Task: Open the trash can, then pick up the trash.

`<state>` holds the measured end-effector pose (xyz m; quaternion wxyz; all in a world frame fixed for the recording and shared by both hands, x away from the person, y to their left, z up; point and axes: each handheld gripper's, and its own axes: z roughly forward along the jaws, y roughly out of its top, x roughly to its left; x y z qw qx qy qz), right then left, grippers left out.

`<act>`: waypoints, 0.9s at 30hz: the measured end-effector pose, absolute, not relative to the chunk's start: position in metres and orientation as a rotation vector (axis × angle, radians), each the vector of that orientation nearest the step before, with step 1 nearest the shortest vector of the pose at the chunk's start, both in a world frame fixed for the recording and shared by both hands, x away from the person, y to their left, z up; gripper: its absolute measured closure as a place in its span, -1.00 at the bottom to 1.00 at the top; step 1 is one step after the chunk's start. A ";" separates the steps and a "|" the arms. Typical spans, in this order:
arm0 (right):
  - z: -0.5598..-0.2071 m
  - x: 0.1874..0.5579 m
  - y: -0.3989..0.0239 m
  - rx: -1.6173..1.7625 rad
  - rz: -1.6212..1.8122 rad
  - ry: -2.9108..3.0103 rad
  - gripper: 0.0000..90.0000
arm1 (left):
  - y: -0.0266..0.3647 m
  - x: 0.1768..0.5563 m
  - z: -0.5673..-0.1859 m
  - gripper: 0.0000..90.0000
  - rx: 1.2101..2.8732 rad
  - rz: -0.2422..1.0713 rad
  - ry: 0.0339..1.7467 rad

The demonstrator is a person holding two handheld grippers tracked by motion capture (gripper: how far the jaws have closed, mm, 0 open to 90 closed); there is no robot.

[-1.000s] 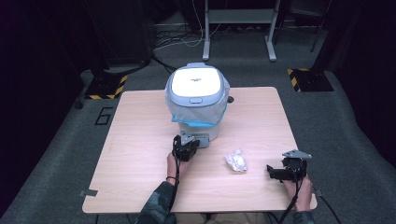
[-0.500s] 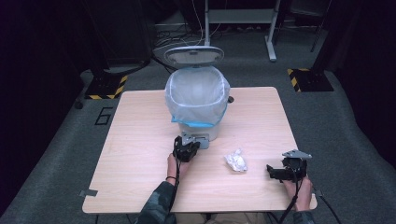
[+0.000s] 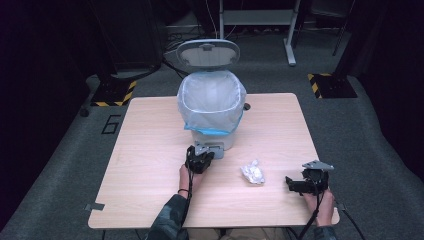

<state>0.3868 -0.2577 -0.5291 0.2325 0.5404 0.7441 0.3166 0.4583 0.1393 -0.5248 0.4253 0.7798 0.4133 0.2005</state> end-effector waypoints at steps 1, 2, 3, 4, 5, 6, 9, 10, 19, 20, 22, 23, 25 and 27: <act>-0.529 0.387 -0.258 1.485 0.870 2.045 -0.96 | 0.139 0.458 -0.525 1.00 1.949 0.501 1.034; -0.529 0.387 -0.258 1.485 0.870 2.044 -0.96 | 0.139 0.458 -0.525 1.00 1.950 0.501 1.033; -0.529 0.387 -0.258 1.485 0.870 2.044 -0.96 | 0.139 0.458 -0.525 1.00 1.950 0.501 1.033; -0.529 0.387 -0.258 1.485 0.870 2.045 -0.96 | 0.139 0.458 -0.525 1.00 1.950 0.500 1.032; -0.529 0.387 -0.258 1.485 0.870 2.045 -0.96 | 0.140 0.458 -0.525 1.00 1.955 0.501 1.031; -0.529 0.387 -0.258 1.484 0.869 2.045 -0.96 | 0.139 0.458 -0.525 1.00 1.936 0.493 1.036; -0.529 0.387 -0.258 1.484 0.868 2.045 -0.96 | 0.139 0.458 -0.525 1.00 1.935 0.493 1.035; -0.529 0.387 -0.257 1.484 0.870 2.046 -0.96 | 0.139 0.459 -0.525 1.00 1.930 0.489 1.033; -0.529 0.387 -0.257 1.486 0.868 2.045 -0.97 | 0.140 0.459 -0.525 1.00 1.935 0.484 1.027; -0.529 0.387 -0.258 1.486 0.864 2.043 -0.97 | 0.140 0.459 -0.525 1.00 1.932 0.486 1.028; -0.529 0.386 -0.256 1.495 0.861 2.025 -0.97 | 0.140 0.458 -0.525 1.00 1.943 0.491 1.028; -0.529 0.386 -0.256 1.495 0.861 2.025 -0.97 | 0.140 0.458 -0.525 1.00 1.943 0.491 1.028; -0.529 0.386 -0.257 1.497 0.856 2.021 -0.97 | 0.140 0.458 -0.525 1.00 1.954 0.499 1.024; -0.529 0.385 -0.257 1.495 0.858 2.030 -0.95 | 0.139 0.458 -0.525 1.00 1.936 0.495 1.030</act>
